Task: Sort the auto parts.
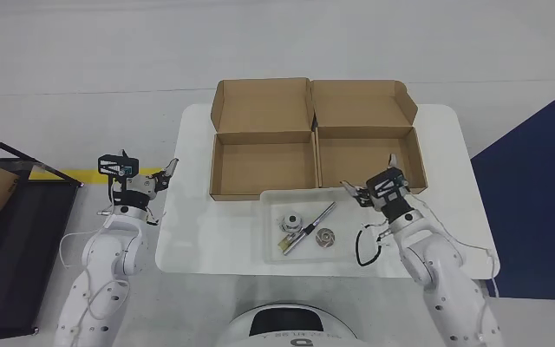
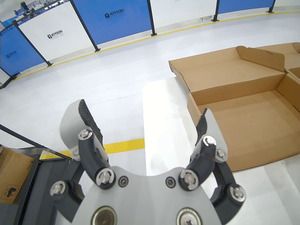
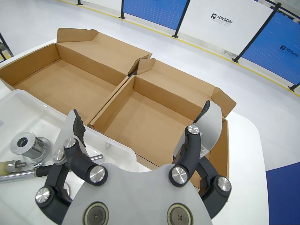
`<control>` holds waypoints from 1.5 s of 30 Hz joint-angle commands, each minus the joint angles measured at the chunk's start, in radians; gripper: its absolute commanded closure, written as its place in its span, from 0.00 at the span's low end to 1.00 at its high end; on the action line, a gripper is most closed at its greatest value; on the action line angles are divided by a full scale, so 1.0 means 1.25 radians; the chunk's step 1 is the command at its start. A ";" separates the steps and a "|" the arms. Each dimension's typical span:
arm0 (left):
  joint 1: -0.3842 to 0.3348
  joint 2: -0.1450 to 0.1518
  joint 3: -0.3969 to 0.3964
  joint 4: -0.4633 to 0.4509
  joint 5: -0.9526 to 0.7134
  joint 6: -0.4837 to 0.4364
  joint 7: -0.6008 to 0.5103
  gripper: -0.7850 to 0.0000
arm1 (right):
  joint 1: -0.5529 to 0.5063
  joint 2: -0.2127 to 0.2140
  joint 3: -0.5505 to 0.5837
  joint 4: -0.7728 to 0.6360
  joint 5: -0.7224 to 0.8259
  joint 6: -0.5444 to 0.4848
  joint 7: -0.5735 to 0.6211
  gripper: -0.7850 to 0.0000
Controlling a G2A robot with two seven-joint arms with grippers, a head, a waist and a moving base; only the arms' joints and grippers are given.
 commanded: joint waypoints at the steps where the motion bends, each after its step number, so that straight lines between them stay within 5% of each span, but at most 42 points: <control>1: 0.000 0.000 0.000 0.000 0.000 0.000 0.000 0.00 | 0.000 0.000 0.000 0.001 0.000 0.002 -0.001 0.00; 8: 0.000 0.000 0.000 0.000 0.000 0.000 0.000 0.00 | 0.000 0.000 -0.003 -0.001 0.005 -0.006 -0.004 0.00; 14: 0.000 0.000 0.000 0.000 0.000 0.000 0.000 0.00 | 0.021 0.018 0.010 0.026 0.096 -0.362 -0.012 0.00; 18: 0.000 0.000 0.000 0.000 0.000 0.000 0.000 0.00 | 0.040 0.029 0.015 0.028 0.082 -0.474 0.064 0.00; 23: 0.000 0.000 0.000 0.000 0.000 0.000 0.000 0.00 | 0.046 0.035 -0.010 0.022 0.048 -0.518 0.144 0.01; 24: 0.000 0.000 0.000 0.000 0.000 0.000 0.000 0.00 | 0.048 0.035 -0.015 0.022 0.046 -0.519 0.161 0.09; 25: 0.000 0.000 0.000 0.000 0.000 0.000 0.000 0.00 | 0.050 0.036 -0.020 0.021 0.043 -0.519 0.181 0.32; 26: 0.000 0.000 0.000 0.000 0.000 0.000 0.000 0.00 | 0.052 0.037 -0.025 0.020 0.042 -0.517 0.200 0.45; 28: 0.000 0.000 0.000 0.000 0.000 0.000 0.000 0.00 | 0.056 0.038 -0.037 0.014 0.036 -0.515 0.242 0.54; 45: 0.000 0.000 0.000 0.000 0.000 0.000 0.000 0.00 | 0.086 0.041 -0.139 0.014 0.031 -0.479 0.483 0.56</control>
